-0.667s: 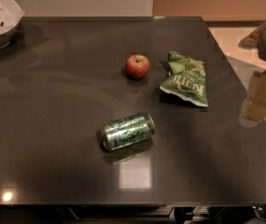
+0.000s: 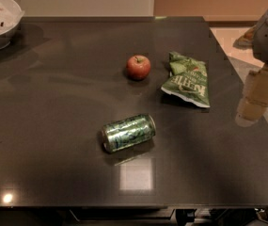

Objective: Pick green can

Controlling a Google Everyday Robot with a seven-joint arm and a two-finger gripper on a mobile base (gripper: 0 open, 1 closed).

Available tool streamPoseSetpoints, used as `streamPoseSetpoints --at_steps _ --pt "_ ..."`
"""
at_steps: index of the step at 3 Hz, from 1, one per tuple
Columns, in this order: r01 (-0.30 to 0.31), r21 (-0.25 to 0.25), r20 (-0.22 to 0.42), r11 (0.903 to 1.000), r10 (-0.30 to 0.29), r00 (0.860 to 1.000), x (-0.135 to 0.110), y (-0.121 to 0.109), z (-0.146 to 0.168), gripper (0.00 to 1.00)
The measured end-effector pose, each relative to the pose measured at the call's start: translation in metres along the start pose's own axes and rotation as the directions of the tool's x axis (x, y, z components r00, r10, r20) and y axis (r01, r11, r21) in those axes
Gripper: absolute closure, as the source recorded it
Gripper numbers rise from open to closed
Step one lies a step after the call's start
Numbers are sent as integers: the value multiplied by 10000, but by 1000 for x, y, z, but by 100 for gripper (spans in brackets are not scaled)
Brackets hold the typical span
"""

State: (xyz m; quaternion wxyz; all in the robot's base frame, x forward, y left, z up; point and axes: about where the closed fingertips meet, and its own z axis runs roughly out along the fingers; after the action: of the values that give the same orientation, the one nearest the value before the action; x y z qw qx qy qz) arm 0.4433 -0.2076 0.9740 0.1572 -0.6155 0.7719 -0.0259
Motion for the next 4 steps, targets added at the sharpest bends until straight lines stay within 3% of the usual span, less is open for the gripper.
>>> streamPoseSetpoints --at_steps 2,4 --pt "1240 -420 800 9914 -1204 9895 -51 1 23 0" --pt "2687 -846 1720 9595 -2516 9524 -113 25 62 0"
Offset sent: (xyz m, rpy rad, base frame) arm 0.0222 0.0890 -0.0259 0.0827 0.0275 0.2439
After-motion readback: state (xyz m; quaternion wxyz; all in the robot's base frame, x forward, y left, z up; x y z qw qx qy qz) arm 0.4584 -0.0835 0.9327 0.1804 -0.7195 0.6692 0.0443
